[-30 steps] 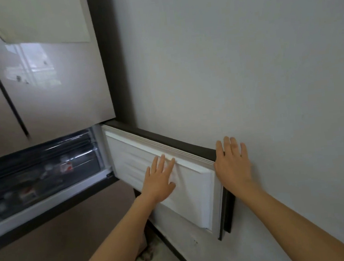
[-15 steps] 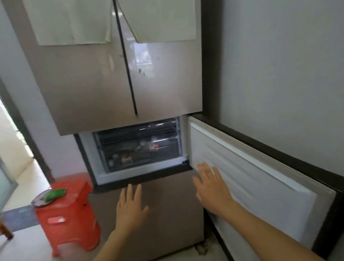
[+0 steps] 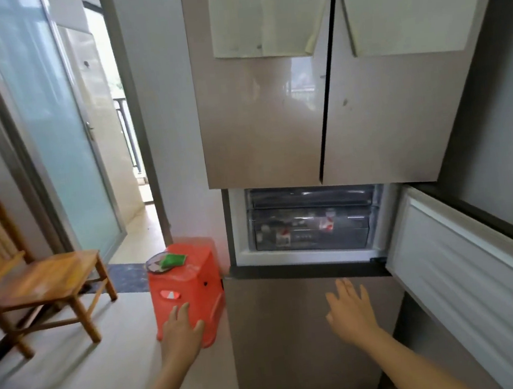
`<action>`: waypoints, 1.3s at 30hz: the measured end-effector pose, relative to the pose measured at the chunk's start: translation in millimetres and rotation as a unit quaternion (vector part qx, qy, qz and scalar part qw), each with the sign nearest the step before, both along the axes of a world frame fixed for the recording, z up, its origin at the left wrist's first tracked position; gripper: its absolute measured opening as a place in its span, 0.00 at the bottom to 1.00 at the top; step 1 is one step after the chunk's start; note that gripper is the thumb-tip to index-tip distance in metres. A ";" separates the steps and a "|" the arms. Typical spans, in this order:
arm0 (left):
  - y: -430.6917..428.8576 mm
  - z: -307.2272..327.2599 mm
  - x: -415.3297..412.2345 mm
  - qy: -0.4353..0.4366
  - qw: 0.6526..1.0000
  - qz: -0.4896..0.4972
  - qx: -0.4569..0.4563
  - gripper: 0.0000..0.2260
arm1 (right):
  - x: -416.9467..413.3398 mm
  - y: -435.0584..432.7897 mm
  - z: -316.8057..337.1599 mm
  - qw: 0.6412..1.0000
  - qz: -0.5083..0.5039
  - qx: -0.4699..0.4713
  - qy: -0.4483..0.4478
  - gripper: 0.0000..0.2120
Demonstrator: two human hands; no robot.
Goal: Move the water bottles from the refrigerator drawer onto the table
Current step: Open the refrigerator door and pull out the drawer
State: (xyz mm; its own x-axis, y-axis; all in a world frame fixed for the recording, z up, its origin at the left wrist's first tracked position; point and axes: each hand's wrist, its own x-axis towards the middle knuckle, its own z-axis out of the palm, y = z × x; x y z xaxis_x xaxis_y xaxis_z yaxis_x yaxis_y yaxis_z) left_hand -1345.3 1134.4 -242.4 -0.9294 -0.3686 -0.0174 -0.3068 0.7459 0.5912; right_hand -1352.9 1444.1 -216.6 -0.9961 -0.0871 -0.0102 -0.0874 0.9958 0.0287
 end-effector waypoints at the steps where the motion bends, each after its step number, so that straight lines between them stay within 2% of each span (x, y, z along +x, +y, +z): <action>1: -7.3 0.0 -8.7 0.011 1.000 0.006 0.014 0.24 | -7.5 -4.6 -1.5 1.000 -0.012 -0.008 -0.007 0.21; 5: -16.2 -8.2 -40.3 0.040 0.993 0.021 0.108 0.20 | -24.0 -14.6 -7.5 0.997 -0.060 -0.040 -0.033 0.22; 10: 7.5 -8.8 -65.5 0.062 0.945 0.076 0.311 0.12 | -35.1 -13.6 -10.1 0.993 -0.089 -0.059 -0.053 0.24; 18: 52.0 -22.4 -133.5 0.039 0.935 0.051 0.349 0.10 | -86.9 34.2 -14.4 0.991 -0.112 -0.062 -0.048 0.24; 20: 64.7 -20.1 -157.9 0.036 0.936 0.044 0.348 0.11 | -110.8 47.8 -16.3 0.987 -0.124 -0.094 -0.041 0.24; 22: 79.8 -12.6 -187.1 0.026 0.933 0.052 0.355 0.13 | -142.5 63.2 -18.3 0.973 -0.152 -0.170 -0.038 0.24; 24: 98.1 -4.0 -216.7 0.019 0.907 0.072 0.414 0.14 | -179.0 78.6 -16.3 0.934 -0.192 -0.297 -0.043 0.25; 26: 117.2 3.4 -243.4 0.009 0.856 0.100 0.508 0.14 | -214.4 94.1 -13.2 0.875 -0.231 -0.424 -0.044 0.27; 29: 140.9 8.6 -272.9 0.003 0.777 0.124 0.617 0.15 | -254.0 111.5 -7.4 0.786 -0.270 -0.554 -0.039 0.26; 35: 174.4 9.8 -312.4 0.001 0.666 0.140 0.732 0.13 | -307.3 139.1 -6.3 0.655 -0.326 -0.681 -0.044 0.17; 37: 179.4 9.2 -321.7 -0.002 0.640 0.134 0.756 0.09 | -316.7 144.2 -7.5 0.646 -0.332 -0.685 -0.054 0.13; 39: 178.9 10.1 -328.5 -0.003 0.630 0.133 0.765 0.07 | -323.8 146.1 -9.6 0.626 -0.331 -0.705 -0.051 0.11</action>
